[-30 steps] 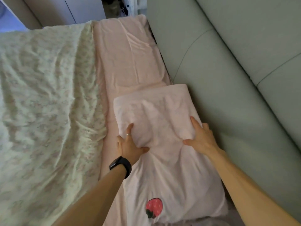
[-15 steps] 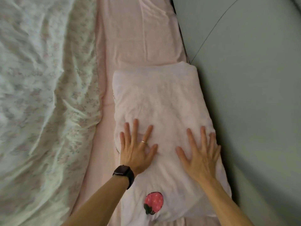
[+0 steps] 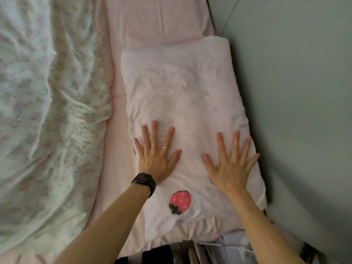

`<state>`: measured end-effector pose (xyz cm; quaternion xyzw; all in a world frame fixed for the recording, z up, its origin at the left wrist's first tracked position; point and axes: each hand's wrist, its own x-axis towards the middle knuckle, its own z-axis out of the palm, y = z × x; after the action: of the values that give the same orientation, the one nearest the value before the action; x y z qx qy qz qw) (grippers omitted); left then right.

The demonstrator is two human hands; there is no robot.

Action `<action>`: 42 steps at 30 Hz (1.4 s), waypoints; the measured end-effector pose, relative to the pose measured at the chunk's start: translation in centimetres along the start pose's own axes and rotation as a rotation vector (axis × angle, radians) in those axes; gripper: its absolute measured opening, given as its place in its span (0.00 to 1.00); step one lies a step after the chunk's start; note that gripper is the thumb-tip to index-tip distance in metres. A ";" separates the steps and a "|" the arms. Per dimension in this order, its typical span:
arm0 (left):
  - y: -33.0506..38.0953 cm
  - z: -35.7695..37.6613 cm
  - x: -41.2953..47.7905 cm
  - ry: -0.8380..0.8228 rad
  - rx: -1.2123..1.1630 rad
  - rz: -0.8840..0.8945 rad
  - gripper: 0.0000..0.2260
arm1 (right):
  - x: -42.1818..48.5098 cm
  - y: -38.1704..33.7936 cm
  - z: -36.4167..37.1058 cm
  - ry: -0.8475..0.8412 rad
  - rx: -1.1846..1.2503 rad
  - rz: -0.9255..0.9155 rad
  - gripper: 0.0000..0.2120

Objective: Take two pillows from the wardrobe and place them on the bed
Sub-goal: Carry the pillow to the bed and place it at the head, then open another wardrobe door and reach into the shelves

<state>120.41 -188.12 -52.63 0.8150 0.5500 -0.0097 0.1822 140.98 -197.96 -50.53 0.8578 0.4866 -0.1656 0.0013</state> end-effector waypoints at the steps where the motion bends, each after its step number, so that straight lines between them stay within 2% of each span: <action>1: -0.2 0.1 -1.6 -0.003 0.001 0.037 0.33 | -2.1 0.2 0.5 0.000 0.016 0.024 0.40; 4: -0.6 1.0 -6.7 -0.095 0.034 0.098 0.37 | -7.3 0.7 2.0 -0.103 0.051 0.132 0.40; 6: -0.7 1.5 -8.9 -0.172 0.034 0.044 0.38 | -8.0 0.7 2.2 -0.182 0.056 0.177 0.38; 8: -0.3 0.7 -9.2 -0.271 0.036 -0.027 0.39 | -6.9 0.3 1.1 -0.330 0.019 0.186 0.37; 13: 0.9 -6.9 -6.9 -0.606 0.189 -0.001 0.35 | -4.5 -1.8 -6.6 -0.657 -0.125 0.186 0.38; 15: 0.8 -11.7 -7.5 -0.623 0.206 0.037 0.30 | -5.3 -3.9 -10.4 -0.711 -0.161 0.142 0.35; 18: -1.4 -19.1 -10.6 -0.456 0.069 -0.025 0.28 | -7.9 -8.9 -15.4 -0.644 -0.110 -0.007 0.31; 21: -5.1 -25.8 -14.0 -0.320 -0.073 -0.155 0.27 | -10.6 -15.0 -19.7 -0.460 0.003 -0.205 0.29; 27: -17.2 -37.8 -25.1 0.057 -0.180 -0.401 0.26 | -18.3 -30.6 -25.4 -0.161 0.262 -0.651 0.28; 30: -24.7 -41.9 -32.1 0.254 -0.180 -0.569 0.26 | -23.3 -39.1 -26.9 -0.059 0.334 -0.870 0.22; 37: -41.5 -50.0 -49.7 0.580 -0.167 -0.909 0.25 | -35.8 -58.8 -26.1 -0.069 0.375 -1.153 0.20; 42: -49.6 -52.3 -61.3 0.723 -0.187 -1.141 0.25 | -45.2 -71.2 -23.3 -0.093 0.391 -1.373 0.20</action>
<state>41.94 -210.49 -4.74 0.3304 0.9185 0.2162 0.0230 66.75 -194.40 -4.31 0.3346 0.8774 -0.2496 -0.2363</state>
